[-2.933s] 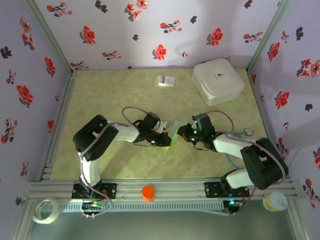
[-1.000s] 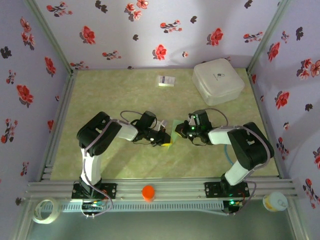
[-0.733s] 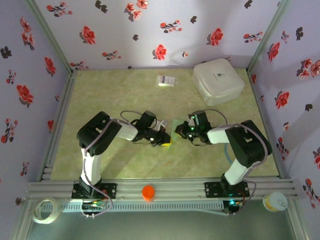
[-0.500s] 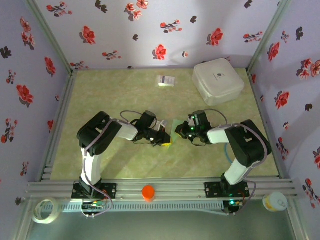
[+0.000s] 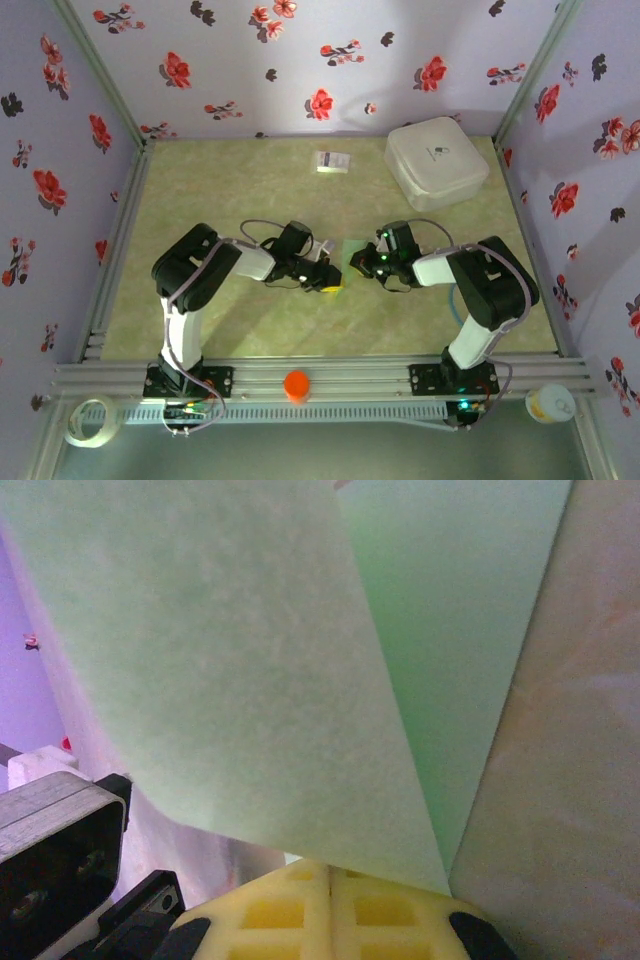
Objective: Fold a paper plane with a square sheet of paper (pick it up from the middle)
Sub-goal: Fold the wing for the fifth time at the center of the table.
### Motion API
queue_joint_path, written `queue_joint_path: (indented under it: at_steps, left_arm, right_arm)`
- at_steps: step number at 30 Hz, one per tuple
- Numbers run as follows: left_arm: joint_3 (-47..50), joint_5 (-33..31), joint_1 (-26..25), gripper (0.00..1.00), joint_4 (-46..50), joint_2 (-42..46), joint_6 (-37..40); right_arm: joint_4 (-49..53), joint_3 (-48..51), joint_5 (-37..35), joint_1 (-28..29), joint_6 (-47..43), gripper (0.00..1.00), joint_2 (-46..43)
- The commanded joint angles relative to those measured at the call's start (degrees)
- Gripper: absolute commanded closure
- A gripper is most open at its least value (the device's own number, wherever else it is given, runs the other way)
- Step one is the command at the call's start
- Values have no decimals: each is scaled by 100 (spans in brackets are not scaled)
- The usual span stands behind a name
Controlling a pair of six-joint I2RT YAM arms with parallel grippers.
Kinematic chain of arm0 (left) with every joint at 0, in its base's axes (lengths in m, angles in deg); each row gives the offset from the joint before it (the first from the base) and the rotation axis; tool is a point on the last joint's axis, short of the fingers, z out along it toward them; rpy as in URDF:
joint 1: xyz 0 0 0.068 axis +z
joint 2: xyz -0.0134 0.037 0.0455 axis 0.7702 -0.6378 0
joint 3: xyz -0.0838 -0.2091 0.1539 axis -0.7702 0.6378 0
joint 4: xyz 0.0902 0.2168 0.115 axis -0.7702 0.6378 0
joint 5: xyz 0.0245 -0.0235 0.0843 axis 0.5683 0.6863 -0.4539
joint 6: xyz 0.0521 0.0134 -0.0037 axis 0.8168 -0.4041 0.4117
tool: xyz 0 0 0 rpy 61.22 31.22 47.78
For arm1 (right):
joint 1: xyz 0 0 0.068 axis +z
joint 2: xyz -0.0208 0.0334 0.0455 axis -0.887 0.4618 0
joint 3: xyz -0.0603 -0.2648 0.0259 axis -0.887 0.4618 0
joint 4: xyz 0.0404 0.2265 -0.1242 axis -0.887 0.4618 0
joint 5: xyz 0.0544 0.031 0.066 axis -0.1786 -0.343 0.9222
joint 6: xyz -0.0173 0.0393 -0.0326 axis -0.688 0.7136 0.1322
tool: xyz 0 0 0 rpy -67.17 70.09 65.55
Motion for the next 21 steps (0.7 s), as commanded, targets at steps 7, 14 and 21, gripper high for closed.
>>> queue_joint_path:
  at_steps: [7,14,21]
  left_arm:
    - [264,-86,76,100,759,144,367]
    - [320,24,38,91,958,204,531]
    - [288,-29,-26,100,1404,248,821]
  right_arm:
    - [648,-90,-378,-17,-162,94,275]
    - [852,-140,-436,-7,-221,94,278]
    - [1020,-208,-500,6,-281,94,286]
